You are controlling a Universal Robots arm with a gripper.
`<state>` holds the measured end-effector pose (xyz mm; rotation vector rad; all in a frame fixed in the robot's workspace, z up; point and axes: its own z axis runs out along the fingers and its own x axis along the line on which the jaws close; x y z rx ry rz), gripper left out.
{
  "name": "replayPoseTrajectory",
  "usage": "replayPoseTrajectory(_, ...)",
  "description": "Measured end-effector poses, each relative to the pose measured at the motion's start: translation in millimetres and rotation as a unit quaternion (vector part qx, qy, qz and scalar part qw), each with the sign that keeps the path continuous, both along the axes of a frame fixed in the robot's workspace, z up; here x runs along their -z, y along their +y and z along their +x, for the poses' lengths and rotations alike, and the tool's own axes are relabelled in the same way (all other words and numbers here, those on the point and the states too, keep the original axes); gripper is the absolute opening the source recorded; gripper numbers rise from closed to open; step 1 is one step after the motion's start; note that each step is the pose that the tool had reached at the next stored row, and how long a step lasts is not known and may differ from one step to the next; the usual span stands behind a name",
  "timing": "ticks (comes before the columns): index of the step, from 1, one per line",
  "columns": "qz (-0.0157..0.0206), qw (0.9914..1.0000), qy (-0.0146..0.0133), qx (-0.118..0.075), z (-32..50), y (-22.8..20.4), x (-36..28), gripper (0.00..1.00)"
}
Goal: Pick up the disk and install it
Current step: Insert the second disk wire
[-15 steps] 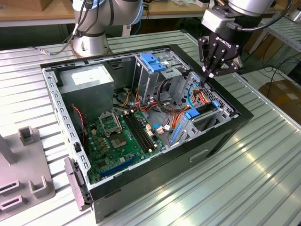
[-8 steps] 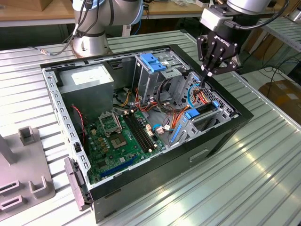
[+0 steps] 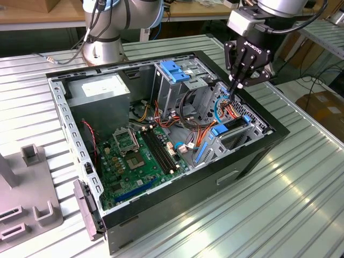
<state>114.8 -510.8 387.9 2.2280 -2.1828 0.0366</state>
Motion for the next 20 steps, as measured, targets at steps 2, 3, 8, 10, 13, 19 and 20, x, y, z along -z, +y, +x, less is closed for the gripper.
replayPoseTrajectory(2,-0.0084,0.99996,0.0000,0.000,0.0,0.4,0.1,0.17)
replayPoseTrajectory(3,-0.0158,0.99987,0.0000,0.000,0.0,0.6,0.1,0.17)
replayPoseTrajectory(8,-0.0298,0.99955,0.0000,0.000,0.0,1.8,0.1,0.17)
replayPoseTrajectory(10,-0.0298,0.99956,0.0000,0.000,0.0,2.6,0.1,0.17)
replayPoseTrajectory(13,-0.0296,0.99956,0.0000,0.000,0.0,3.6,0.1,0.17)
replayPoseTrajectory(19,-0.0295,0.99956,0.0000,0.000,0.0,4.9,0.5,0.24)
replayPoseTrajectory(20,-0.0295,0.99956,0.0000,0.000,0.0,5.1,0.6,0.24)
